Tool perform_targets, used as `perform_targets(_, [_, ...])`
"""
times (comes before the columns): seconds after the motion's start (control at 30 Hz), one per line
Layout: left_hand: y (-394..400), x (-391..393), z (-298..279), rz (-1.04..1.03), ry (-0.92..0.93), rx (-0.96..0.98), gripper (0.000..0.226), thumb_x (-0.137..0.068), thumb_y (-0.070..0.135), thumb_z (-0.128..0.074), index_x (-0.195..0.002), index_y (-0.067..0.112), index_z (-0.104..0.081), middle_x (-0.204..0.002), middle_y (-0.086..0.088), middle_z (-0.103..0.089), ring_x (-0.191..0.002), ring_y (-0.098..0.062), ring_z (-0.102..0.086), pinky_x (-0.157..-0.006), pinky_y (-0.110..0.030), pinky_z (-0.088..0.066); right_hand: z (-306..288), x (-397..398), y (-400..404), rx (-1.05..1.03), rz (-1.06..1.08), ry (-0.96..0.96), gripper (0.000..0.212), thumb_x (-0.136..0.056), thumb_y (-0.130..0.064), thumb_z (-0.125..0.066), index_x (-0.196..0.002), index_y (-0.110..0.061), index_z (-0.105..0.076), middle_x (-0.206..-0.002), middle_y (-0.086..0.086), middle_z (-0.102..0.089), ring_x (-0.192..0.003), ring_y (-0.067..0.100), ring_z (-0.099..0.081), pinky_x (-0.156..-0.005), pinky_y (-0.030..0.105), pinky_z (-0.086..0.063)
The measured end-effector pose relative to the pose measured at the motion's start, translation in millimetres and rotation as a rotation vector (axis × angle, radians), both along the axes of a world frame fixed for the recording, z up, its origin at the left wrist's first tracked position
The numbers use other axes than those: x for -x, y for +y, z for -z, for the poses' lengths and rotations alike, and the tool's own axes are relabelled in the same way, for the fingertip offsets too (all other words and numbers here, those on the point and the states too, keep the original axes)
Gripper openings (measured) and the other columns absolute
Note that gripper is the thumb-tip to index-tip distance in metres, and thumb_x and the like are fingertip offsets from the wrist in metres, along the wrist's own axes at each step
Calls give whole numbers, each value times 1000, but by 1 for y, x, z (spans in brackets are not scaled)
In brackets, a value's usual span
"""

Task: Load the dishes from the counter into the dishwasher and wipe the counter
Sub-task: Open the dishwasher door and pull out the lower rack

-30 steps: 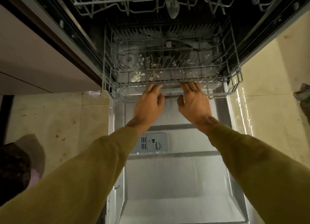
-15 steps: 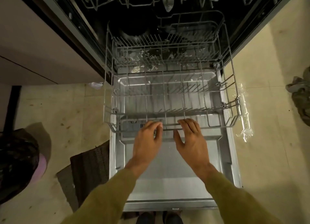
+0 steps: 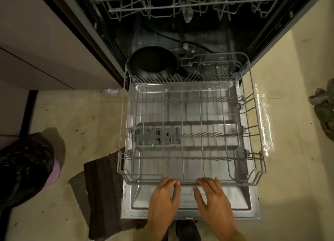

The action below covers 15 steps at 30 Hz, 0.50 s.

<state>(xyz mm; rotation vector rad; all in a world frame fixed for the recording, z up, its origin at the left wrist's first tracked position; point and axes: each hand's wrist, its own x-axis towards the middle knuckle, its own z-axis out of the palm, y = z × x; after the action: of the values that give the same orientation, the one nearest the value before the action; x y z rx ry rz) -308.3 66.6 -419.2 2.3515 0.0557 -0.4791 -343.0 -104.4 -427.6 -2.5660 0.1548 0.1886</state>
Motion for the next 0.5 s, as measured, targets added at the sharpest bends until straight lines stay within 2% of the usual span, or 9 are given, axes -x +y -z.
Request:
perform_targets(0.1, [1, 15, -7, 15, 70, -4, 31, -99, 42, -45, -104, 25, -71, -103, 14, -65, -90, 1, -61, -79, -12, -47, 4, 19, 1, 12, 14, 18, 51, -100, -50, -33, -104, -16, -71, -103, -6, -68, -99, 16, -65, -107, 38, -38])
perform_targets(0.2, [-1, 23, -16, 38, 136, -18, 28, -101, 36, -46, -114, 26, -69, -113, 14, -64, -99, 1, -60, -86, -14, -47, 4, 27, 1, 34, 9, 33, 58, -100, -54, -28, -103, -15, -72, -103, -5, -69, -101, 16, -62, -99, 39, -47])
perform_targets(0.23, [-2, 23, -19, 38, 149, -26, 29, -100, 36, -46, -116, 27, -68, -116, 14, -64, -101, 0, -60, -88, -15, -46, 3, 27, 1, 44, 3, 51, 57, -100, -53, -30, -103, -16, -72, -102, -5, -70, -101, 16, -62, -99, 38, -46])
perform_targets(0.33, [-4, 18, -28, 37, 183, -39, 29, -102, 36, -45, -121, 28, -65, -122, 12, -62, -107, 0, -58, -91, -10, -41, -1, 16, -2, 74, -15, 92, 38, -89, -48, -44, -90, -23, -73, -89, -11, -71, -85, 11, -69, -103, 30, -40])
perform_targets(0.43, [-2, 11, -32, 55, 209, -48, 31, -103, 38, -43, -126, 30, -62, -127, 14, -59, -112, 1, -55, -95, -10, -39, -10, 2, -4, 106, -78, 136, 15, -79, -43, -65, -79, -29, -72, -77, -17, -70, -73, 4, -69, -94, 37, -49])
perform_targets(0.5, [0, 9, -33, 69, 233, -66, 33, -104, 40, -41, -129, 31, -60, -129, 16, -58, -116, 0, -53, -99, -13, -39, -14, -1, -7, 123, -115, 213, 11, -73, -39, -77, -79, -31, -72, -75, -18, -70, -72, 2, -68, -93, 37, -52])
